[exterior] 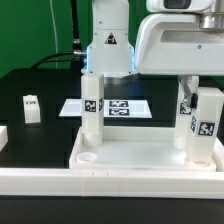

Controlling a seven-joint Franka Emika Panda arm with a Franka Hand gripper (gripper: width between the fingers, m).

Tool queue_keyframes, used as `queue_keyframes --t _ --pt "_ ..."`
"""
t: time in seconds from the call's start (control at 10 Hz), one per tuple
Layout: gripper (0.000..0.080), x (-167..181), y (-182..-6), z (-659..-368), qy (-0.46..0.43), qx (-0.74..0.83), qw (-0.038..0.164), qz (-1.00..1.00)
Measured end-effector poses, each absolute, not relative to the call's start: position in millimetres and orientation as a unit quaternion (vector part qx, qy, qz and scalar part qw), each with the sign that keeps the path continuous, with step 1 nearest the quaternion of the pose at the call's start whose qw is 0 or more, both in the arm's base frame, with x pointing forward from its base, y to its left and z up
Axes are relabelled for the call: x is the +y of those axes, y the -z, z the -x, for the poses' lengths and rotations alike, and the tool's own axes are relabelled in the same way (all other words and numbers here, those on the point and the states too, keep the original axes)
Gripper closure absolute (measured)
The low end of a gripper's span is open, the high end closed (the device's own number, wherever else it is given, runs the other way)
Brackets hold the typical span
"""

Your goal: Assemble desk

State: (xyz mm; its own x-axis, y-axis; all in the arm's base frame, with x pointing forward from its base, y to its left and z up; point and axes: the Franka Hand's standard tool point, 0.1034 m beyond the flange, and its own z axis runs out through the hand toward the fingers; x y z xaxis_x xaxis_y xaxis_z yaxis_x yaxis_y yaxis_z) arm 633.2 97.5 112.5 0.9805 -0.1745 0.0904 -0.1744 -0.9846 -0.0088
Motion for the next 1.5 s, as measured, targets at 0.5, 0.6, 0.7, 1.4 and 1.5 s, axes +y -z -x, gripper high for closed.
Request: queue_keyframes --t 0.5,0.6,0.7,1.4,1.5 --pt "0.0508 96.2 -110.7 -633.1 0.05 0.307 0.019 0.95" --pt "0.0508 96.4 -110.6 -633.6 0.053 0.359 0.028 0.932" --pt "0.0508 96.5 -110.6 -633.8 0.051 0.406 0.035 0.912" --pt "0.0355 95.5 -110.0 -633.7 0.036 0.517 0.056 0.853" --pt "0.0228 95.2 -110.7 -634.3 0.037 0.505 0.055 0.861"
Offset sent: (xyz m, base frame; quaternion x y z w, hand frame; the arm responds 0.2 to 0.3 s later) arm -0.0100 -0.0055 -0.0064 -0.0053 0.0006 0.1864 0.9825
